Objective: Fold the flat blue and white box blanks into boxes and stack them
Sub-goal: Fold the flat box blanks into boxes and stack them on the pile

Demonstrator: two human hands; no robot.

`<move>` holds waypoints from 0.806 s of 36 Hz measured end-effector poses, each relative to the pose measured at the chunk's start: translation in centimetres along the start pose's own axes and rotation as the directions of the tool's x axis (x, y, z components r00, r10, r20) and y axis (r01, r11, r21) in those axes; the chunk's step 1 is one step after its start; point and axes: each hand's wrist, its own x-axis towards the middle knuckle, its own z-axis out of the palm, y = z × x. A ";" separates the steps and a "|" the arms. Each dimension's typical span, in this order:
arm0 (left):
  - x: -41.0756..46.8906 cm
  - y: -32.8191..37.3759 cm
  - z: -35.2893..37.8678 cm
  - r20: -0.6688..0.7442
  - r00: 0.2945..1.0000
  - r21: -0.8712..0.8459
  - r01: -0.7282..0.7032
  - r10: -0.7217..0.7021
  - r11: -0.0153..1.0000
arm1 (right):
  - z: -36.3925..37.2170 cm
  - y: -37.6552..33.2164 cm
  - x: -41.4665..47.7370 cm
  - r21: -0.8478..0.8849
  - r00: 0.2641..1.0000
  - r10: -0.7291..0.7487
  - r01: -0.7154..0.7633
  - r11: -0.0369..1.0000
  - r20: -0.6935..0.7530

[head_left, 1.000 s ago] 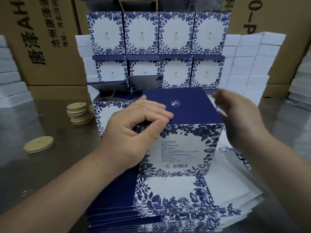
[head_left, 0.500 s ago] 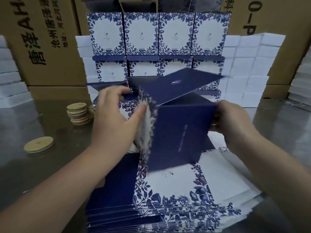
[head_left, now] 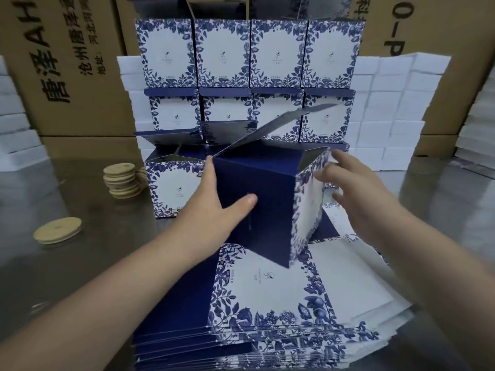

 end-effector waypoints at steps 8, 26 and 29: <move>0.4 -0.1 -0.3 -0.239 0.970 0.364 0.049 0.042 0.930 | 0.4 0.1 -0.1 -0.056 0.994 -0.065 0.060 0.997 -0.086; -1.0 1.4 -0.4 -0.208 0.944 0.640 -0.066 0.256 0.765 | 1.6 0.4 -1.4 -0.403 0.978 -0.149 0.197 0.894 0.147; -0.6 1.3 -0.5 -0.207 0.951 0.656 -0.040 0.231 0.753 | 1.8 0.7 -1.6 -0.430 0.973 -0.163 0.218 0.876 0.161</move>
